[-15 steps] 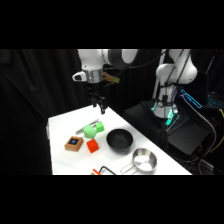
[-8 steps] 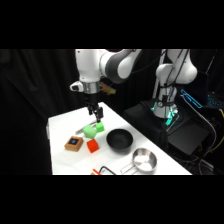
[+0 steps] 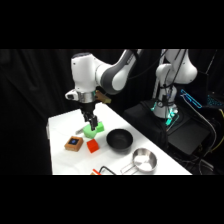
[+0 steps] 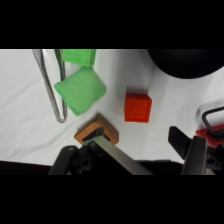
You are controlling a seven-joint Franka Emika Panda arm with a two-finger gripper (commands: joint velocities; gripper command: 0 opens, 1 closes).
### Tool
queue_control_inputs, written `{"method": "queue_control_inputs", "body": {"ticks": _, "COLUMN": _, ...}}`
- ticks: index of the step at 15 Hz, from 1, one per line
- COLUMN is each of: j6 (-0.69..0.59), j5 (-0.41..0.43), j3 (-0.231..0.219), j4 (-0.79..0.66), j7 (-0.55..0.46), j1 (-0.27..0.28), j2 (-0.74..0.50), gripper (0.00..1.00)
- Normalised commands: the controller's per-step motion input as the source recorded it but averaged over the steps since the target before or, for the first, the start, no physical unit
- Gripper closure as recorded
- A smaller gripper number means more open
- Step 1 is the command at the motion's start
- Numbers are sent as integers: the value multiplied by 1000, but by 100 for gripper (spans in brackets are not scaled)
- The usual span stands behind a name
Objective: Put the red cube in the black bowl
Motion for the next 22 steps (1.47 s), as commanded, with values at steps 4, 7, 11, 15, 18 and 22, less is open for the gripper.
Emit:
{"method": "queue_control_inputs", "body": {"ticks": 4, "j6": 92, "j5": 80, "j3": 44, "j4": 245, "j7": 60, "j1": -5, "j2": 220, "gripper": 0}}
{"method": "queue_control_inputs", "body": {"ticks": 7, "j6": 103, "j5": 88, "j3": 38, "j4": 172, "j7": 46, "j1": 3, "j2": 175, "gripper": 0}}
{"method": "queue_control_inputs", "body": {"ticks": 11, "j6": 121, "j5": 135, "j3": 58, "j4": 152, "j7": -19, "j1": -23, "j2": 189, "gripper": 0}}
{"method": "queue_control_inputs", "body": {"ticks": 15, "j6": 147, "j5": 142, "j3": 61, "j4": 153, "j7": -18, "j1": -29, "j2": 202, "gripper": 0}}
{"method": "queue_control_inputs", "body": {"ticks": 18, "j6": 144, "j5": 124, "j3": 55, "j4": 138, "j7": -23, "j1": -38, "j2": 164, "gripper": 0}}
{"method": "queue_control_inputs", "body": {"ticks": 22, "j6": 144, "j5": 95, "j3": 44, "j4": 115, "j7": -18, "j1": -34, "j2": 122, "gripper": 0}}
